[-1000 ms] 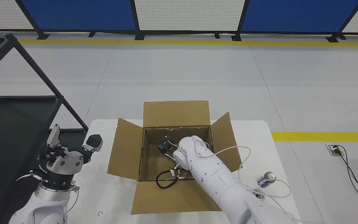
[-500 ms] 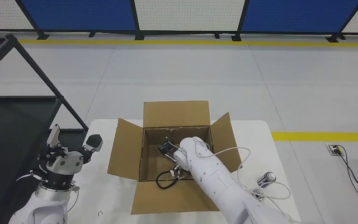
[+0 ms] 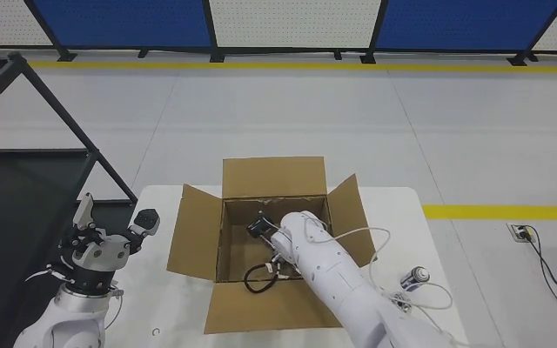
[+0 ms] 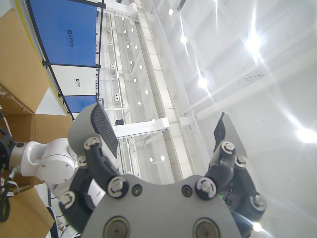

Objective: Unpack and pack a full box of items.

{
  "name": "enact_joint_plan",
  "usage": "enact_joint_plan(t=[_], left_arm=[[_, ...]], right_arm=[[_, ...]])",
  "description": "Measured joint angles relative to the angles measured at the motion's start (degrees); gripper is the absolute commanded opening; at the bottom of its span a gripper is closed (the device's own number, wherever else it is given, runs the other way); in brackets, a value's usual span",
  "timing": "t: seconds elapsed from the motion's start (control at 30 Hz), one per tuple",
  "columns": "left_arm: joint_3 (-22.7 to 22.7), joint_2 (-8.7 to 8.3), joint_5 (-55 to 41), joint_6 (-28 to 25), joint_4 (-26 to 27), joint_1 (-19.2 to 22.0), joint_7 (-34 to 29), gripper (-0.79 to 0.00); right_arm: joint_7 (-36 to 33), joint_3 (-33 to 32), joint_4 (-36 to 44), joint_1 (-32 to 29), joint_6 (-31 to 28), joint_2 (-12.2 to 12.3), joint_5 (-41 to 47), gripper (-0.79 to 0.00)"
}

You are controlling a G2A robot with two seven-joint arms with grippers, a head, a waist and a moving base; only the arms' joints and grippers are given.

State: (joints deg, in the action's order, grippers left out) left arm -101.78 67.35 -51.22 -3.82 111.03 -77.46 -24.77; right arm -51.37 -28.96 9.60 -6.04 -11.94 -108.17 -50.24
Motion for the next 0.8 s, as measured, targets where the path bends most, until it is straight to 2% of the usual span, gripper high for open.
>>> enact_joint_plan(t=[0.3, 0.57, 0.8], left_arm=[[0.0, 0.0, 0.0, 0.0, 0.0, 0.0, 0.0, 0.0], [0.0, 0.0, 0.0, 0.0, 0.0, 0.0, 0.0, 0.0], [0.0, 0.0, 0.0, 0.0, 0.0, 0.0, 0.0, 0.0]], right_arm=[[2.17, -1.45, -0.82, 1.48, -0.98, 0.81, 1.01, -0.785], [3.61, -2.69, -0.82, 2.37, -4.48, 1.94, 1.9, -0.785], [3.99, -3.11, 0.25, 2.13, -4.35, 2.54, 1.44, -0.785]])
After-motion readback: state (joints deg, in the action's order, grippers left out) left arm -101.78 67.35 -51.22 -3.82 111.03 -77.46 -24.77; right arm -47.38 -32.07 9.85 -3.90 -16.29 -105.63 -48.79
